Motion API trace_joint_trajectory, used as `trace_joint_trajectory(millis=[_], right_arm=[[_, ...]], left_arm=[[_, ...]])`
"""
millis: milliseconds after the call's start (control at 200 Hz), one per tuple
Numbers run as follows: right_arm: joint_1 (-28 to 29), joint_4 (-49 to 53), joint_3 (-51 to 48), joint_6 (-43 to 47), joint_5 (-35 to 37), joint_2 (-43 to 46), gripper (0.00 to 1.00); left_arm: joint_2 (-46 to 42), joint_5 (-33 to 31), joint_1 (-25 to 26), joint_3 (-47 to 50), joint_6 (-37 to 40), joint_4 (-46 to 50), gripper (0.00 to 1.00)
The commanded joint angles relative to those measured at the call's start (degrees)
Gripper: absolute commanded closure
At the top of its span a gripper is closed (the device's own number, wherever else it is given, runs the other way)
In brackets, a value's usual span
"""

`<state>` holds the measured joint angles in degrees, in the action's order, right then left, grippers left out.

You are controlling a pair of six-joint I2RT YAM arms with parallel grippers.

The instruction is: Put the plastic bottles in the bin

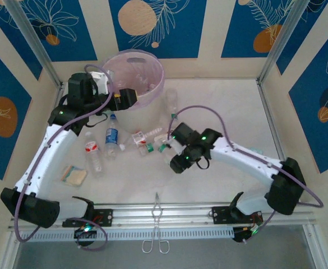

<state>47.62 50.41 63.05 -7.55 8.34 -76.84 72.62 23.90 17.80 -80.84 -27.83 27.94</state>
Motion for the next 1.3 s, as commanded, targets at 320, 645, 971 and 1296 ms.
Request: trace_joint_trajectory(millis=[320, 645, 971, 1296], right_arm=[[-6.0, -31.1, 1.1, -12.4, -17.0, 9.1, 0.55], [-5.9, -40.2, 0.4, -13.1, -17.8, 10.1, 0.56], [-5.9, -41.4, 2.1, -12.3, -18.9, 7.2, 0.56], [-7.6, -39.9, 3.5, -12.7, -19.6, 5.9, 0.26]], left_arm=[[1.8, 2.7, 9.5, -3.0, -6.5, -8.2, 0.00], [4.9, 3.2, 12.0, -2.6, -9.5, -8.7, 0.25], [6.6, 4.1, 12.6, -2.9, -9.3, -9.3, 0.36], [10.2, 2.1, 11.5, -11.2, -3.5, -2.7, 0.66]])
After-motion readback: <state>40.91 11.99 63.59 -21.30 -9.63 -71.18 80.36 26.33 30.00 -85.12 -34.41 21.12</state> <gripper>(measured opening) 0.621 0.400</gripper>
